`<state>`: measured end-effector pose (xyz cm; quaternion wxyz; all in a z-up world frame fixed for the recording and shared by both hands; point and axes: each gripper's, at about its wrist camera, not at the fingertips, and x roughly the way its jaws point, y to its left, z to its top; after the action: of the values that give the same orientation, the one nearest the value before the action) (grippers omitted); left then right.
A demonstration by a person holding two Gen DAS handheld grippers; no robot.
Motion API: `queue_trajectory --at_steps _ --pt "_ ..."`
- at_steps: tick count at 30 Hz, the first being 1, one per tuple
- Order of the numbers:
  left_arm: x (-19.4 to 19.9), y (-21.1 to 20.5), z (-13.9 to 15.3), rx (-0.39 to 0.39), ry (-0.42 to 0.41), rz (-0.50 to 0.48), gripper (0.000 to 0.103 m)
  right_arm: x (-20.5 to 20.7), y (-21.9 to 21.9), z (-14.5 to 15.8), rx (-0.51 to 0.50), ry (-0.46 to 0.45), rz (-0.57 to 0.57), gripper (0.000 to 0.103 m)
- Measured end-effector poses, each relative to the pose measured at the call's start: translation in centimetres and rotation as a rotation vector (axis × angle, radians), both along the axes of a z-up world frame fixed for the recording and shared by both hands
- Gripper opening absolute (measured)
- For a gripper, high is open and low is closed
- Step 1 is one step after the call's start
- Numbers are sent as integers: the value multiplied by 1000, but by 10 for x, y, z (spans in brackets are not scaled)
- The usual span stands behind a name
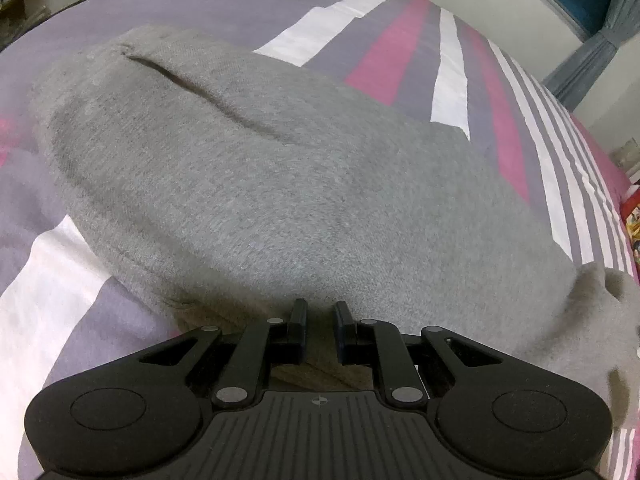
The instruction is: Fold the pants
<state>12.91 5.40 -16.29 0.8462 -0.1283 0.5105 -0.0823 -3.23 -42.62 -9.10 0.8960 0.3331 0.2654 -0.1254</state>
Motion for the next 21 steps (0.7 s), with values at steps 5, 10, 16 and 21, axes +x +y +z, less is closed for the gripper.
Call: queue_trajectory --at_steps 5,10,16,21 --pt "-2 -4 -1 18 -17 -10 14 -54 24 7 -96 17 12 5" --pt "-2 -5 0 26 -23 -14 14 -60 18 -43 -53 176 -7 5" --pt "-2 -8 0 42 -24 -11 14 -67 4 -41 15 148 25 26" --pt "-3 -13 0 59 -26 -10 14 -75 -33 -51 219 67 -48 39"
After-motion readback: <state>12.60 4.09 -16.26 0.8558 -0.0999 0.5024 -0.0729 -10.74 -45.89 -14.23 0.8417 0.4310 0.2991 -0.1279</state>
